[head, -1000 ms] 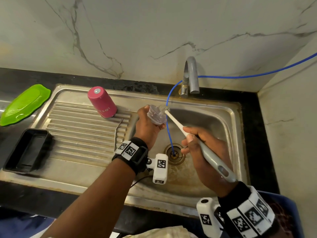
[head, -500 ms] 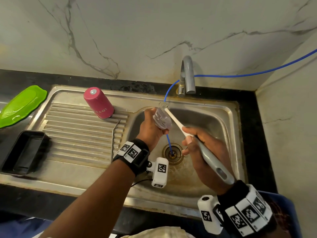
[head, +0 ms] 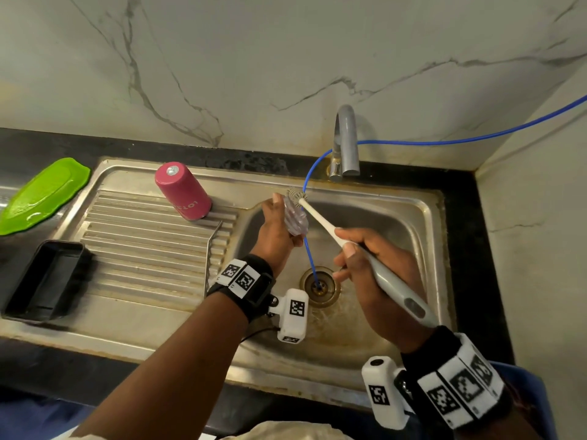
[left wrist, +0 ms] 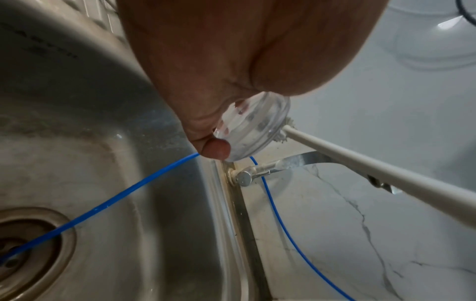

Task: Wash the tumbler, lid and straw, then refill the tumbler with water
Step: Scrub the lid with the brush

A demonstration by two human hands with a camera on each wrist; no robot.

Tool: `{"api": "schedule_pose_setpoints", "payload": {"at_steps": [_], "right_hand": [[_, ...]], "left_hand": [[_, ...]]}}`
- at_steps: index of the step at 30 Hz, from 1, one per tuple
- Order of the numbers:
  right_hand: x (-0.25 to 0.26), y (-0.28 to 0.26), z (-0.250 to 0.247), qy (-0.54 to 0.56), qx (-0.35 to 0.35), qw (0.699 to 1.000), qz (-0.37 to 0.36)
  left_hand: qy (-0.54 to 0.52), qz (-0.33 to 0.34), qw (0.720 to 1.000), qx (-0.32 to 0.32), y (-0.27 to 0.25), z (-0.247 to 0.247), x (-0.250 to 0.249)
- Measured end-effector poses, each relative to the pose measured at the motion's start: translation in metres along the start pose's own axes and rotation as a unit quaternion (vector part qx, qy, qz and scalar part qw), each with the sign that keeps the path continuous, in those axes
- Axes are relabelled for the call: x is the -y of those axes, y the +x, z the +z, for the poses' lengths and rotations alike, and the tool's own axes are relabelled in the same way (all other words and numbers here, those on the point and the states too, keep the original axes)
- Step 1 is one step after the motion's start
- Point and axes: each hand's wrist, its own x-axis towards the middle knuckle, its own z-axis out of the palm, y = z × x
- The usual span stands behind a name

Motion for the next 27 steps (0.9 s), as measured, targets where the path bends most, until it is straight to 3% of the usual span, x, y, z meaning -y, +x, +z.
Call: {"api": "schedule_pose_setpoints", "payload": {"at_steps": [11,18,23,27], "right_hand": [[0.016,-0.012,-0.013,-0.007,0.051,0.997,-0.057],[0.005,0.005,-0.010,-0.075,0.047,0.992,-0.086],[0.011,0.000,-0.017,-0.088,0.076,0.987,-0.115],[0.011,-0.006,-0.014,-0.065,0.081,0.990,-0.095]], "left_hand": [[0.045,0.014,0.997,-0.054,0.000,0.003,-0.012],[0.117,0.035,0.993,0.000,-0.016,0.017,-0.016],[0.129,0.034,0.991,-0.031,-0.014,0.011,-0.025],[0.142,0.038,0.989,-0.029,-0.015,0.010,-0.027]]}}
